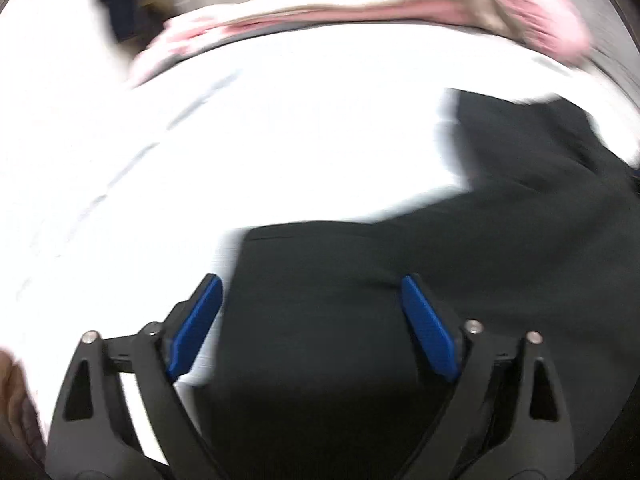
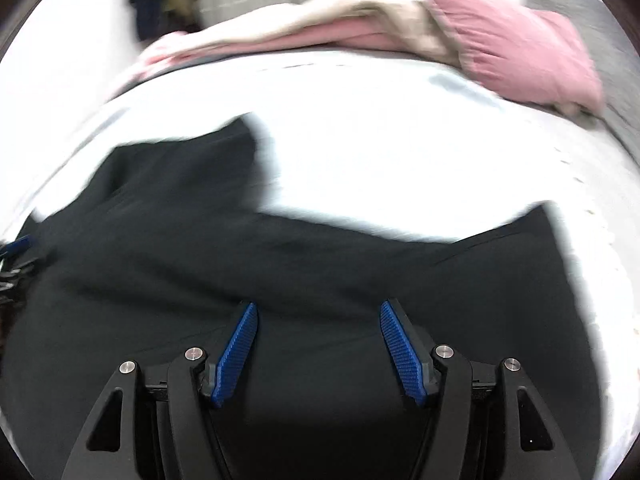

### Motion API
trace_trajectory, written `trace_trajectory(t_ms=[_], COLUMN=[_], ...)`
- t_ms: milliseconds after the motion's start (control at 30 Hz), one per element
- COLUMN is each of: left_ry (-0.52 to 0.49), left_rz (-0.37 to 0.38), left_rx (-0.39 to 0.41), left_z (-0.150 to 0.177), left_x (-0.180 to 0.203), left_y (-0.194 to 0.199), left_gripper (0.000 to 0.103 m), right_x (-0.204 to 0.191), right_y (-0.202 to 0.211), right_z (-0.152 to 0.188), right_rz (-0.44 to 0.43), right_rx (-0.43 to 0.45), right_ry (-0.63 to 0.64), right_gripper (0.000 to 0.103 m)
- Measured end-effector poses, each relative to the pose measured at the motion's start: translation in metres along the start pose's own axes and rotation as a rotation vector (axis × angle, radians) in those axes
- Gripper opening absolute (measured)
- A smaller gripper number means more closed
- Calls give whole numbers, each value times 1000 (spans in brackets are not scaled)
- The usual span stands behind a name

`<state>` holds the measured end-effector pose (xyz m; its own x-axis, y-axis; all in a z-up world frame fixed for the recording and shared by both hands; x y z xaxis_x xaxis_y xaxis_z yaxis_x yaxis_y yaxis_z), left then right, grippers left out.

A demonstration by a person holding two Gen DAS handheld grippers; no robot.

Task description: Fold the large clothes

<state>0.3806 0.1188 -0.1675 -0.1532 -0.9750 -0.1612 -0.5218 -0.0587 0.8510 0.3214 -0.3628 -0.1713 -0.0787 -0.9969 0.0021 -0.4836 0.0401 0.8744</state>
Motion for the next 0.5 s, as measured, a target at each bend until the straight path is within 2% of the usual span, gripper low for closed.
trace_trajectory(t_ms=[33,100,133,167,200,233,267,300,367,400,433,500], left_ry=[53,114,120,129,158,207,258,334,460,481,489,471], left_rz=[-1,-96,-141,-130,-74,18,112,243,429,462,481,501], left_rx=[-12,-35,-33,-33,-32,-35,-40,-41,-51,-57,-64,-82], left_z=[0,6,10,14,19,24,25,24,21,19,17,15], left_x=[-18,-58,-75,-83,-90,-94,-93,-92,-84,-77,-69,-52], left_y=[-2,-3,1,5,10,14,16,17,16,14,12,6], left_gripper=[98,98,98,98,97,97,97,97,96,96,93,80], right_x=[19,64,81,98,108,119,129,133,135,130,118,106], right_y=[2,6,10,16,21,31,40,44,47,44,39,29], right_z=[-5,-7,-8,-6,-6,-7,-5,-4,-3,-4,-4,-5], right_rz=[30,186,195,176,165,136,52,-33,-194,-262,-294,-299], right_rx=[7,-1,0,-3,-4,5,18,20,12,0,-12,-31], right_ry=[-25,-63,-93,-140,-177,-208,-246,-285,-361,-385,-394,-381], right_gripper=[62,63,64,64,65,65,65,65,65,65,65,65])
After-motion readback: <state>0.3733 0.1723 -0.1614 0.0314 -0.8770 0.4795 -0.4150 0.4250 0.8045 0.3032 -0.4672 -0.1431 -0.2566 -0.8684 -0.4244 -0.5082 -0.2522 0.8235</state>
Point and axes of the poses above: each gripper's, at about its wrist camera, not at the fingertips, and y roughly against the way its jaws point, x to its right, z to its underside, the point moved 10 cm from there along -y, roughly the way its jaws point, and after that the axes turned 5 degrees about -x, right-handed, at the moved point
